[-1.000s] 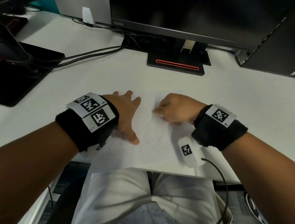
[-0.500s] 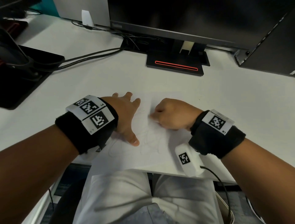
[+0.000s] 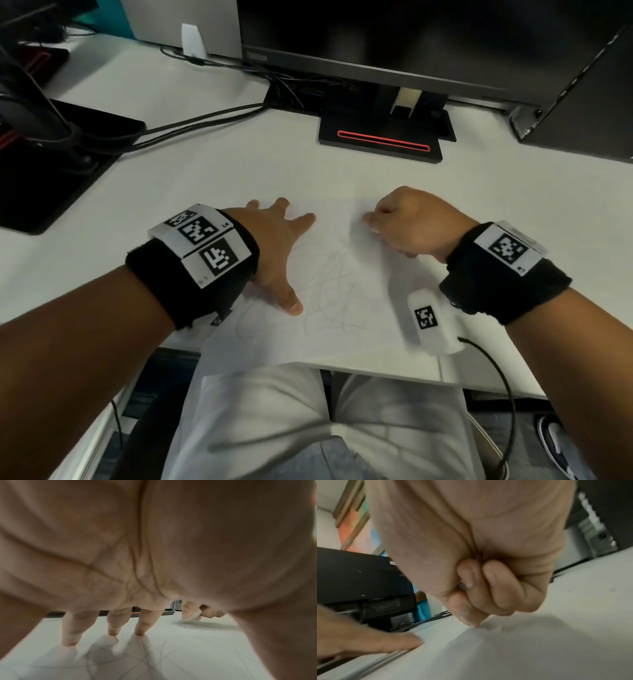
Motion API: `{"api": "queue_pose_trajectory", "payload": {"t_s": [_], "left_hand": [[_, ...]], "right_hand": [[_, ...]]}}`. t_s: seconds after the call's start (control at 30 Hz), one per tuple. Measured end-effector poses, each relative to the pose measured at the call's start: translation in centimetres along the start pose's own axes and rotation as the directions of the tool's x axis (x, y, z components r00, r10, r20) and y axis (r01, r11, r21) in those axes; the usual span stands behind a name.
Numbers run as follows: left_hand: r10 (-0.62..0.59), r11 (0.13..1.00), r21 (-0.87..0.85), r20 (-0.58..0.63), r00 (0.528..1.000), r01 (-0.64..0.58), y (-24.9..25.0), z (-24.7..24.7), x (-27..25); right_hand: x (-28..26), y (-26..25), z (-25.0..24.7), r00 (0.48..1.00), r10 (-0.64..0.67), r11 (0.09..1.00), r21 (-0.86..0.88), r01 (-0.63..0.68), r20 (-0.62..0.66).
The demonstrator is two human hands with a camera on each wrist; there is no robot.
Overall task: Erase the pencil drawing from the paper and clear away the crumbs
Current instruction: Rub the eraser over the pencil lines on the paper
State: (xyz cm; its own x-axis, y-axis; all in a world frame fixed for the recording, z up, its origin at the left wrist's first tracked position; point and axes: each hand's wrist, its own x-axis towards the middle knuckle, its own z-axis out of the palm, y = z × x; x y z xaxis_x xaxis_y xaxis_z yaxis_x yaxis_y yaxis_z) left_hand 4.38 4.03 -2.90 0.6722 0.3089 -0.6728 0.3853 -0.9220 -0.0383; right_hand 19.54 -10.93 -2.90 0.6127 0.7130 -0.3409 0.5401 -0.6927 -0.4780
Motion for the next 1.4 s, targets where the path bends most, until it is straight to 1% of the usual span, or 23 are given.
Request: {"api": "queue_pose_trajectory", "payload": {"t_s": [0.07, 0.13, 0.2, 0.3, 0.37, 0.4, 0.5, 0.6, 0.63, 0.7, 0.77, 0.8, 0.83, 0.9, 0.93, 0.97, 1.03, 1.1, 1.13, 1.2, 1.27, 1.33, 1.4], "left_hand": [[-0.002, 1.0, 0.024, 0.027, 1.0, 0.002, 0.6, -0.6, -0.1], [-0.005, 0.997, 0.078, 0.032, 0.999, 0.002, 1.2, -1.4, -0.1], [0.015, 0.994, 0.106, -0.005, 1.0, -0.014, 1.6, -2.1, 0.2], [0.12, 0.992, 0.064, -0.141, 0.983, -0.112, 1.0, -2.6, 1.3], [0.195, 0.981, 0.026, -0.191, 0.962, -0.194, 0.3, -2.7, 2.4], [0.203, 0.979, 0.012, -0.181, 0.962, -0.205, 0.0, -2.7, 2.8], [0.155, 0.988, -0.006, -0.106, 0.982, -0.157, -0.6, -2.6, 3.7], [0.132, 0.991, 0.021, -0.069, 0.989, -0.13, -0.7, -2.7, 4.1], [0.129, 0.991, 0.03, -0.063, 0.99, -0.128, -0.7, -2.8, 4.2], [0.127, 0.991, 0.053, -0.066, 0.99, -0.124, -0.5, -2.9, 4.4], [0.124, 0.99, 0.072, -0.063, 0.99, -0.12, -0.4, -3.0, 4.7], [0.121, 0.99, 0.074, -0.06, 0.991, -0.117, -0.4, -3.1, 4.7], [0.117, 0.991, 0.073, -0.054, 0.992, -0.113, -0.3, -3.1, 4.7], [0.114, 0.991, 0.076, -0.044, 0.992, -0.111, -0.3, -3.2, 4.7], [0.113, 0.991, 0.082, -0.042, 0.993, -0.109, -0.3, -3.2, 4.7], [0.108, 0.991, 0.087, -0.04, 0.993, -0.104, -0.3, -3.2, 4.7], [0.099, 0.991, 0.093, -0.038, 0.994, -0.095, -0.2, -3.2, 4.8], [0.096, 0.991, 0.103, -0.041, 0.995, -0.091, 0.0, -3.3, 4.8], [0.093, 0.99, 0.106, -0.042, 0.995, -0.088, 0.1, -3.4, 4.7], [0.089, 0.99, 0.112, -0.042, 0.995, -0.084, 0.3, -3.4, 4.4], [0.084, 0.99, 0.12, -0.043, 0.996, -0.078, 0.3, -3.5, 4.2], [0.078, 0.99, 0.119, -0.039, 0.996, -0.073, 0.4, -3.5, 4.3], [0.081, 0.99, 0.121, -0.038, 0.996, -0.076, 0.5, -3.5, 4.4]], "right_hand": [[-0.6, -0.4, 1.0, 0.993, -0.023, 0.988, 0.156, 0.004, 0.118], [-0.9, -0.4, 1.7, 0.973, -0.009, 0.956, 0.287, -0.059, 0.231], [-0.6, 0.0, 1.8, 0.965, 0.036, 0.933, 0.337, -0.126, 0.261], [-0.2, 0.6, 1.2, 0.957, 0.104, 0.892, 0.401, -0.21, 0.27], [-0.1, 0.6, 1.1, 0.955, 0.108, 0.882, 0.415, -0.221, 0.278], [-0.1, 0.6, 1.1, 0.955, 0.103, 0.884, 0.414, -0.216, 0.279], [0.1, 0.6, 1.3, 0.964, 0.102, 0.916, 0.355, -0.187, 0.244], [0.3, 0.4, 1.0, 0.985, 0.089, 0.986, 0.128, -0.108, 0.146], [0.2, 0.1, 1.1, 0.988, 0.066, 0.996, 0.055, -0.074, 0.137], [-0.1, -0.8, 1.8, 0.98, 0.01, 1.0, -0.026, -0.005, 0.198], [-0.4, -1.4, 2.4, 0.958, -0.022, 0.998, -0.053, 0.039, 0.288], [-0.2, -1.4, 2.2, 0.957, -0.021, 0.997, -0.063, 0.041, 0.291], [0.3, -1.2, 1.8, 0.967, -0.011, 0.997, -0.074, 0.03, 0.254], [1.0, -0.8, 0.6, 0.99, 0.024, 0.997, -0.076, -0.014, 0.136], [1.1, -0.8, 0.3, 0.994, 0.024, 0.996, -0.089, -0.015, 0.105], [1.0, -1.0, 0.5, 0.994, 0.001, 0.993, -0.116, 0.012, 0.112], [0.6, -1.7, 1.7, 0.976, -0.06, 0.983, -0.159, 0.094, 0.208], [0.3, -1.9, 2.3, 0.955, -0.058, 0.983, -0.151, 0.106, 0.29], [0.5, -1.7, 1.9, 0.96, -0.035, 0.987, -0.139, 0.076, 0.276], [1.1, -1.0, 0.8, 0.984, 0.009, 0.995, -0.1, 0.009, 0.177], [0.8, -0.9, 0.6, 0.994, -0.021, 0.989, -0.145, 0.037, 0.109], [0.0, -1.5, 1.8, 0.981, -0.095, 0.971, -0.2, 0.129, 0.169], [-0.7, -1.7, 2.7, 0.962, -0.114, 0.964, -0.206, 0.168, 0.248]]}}
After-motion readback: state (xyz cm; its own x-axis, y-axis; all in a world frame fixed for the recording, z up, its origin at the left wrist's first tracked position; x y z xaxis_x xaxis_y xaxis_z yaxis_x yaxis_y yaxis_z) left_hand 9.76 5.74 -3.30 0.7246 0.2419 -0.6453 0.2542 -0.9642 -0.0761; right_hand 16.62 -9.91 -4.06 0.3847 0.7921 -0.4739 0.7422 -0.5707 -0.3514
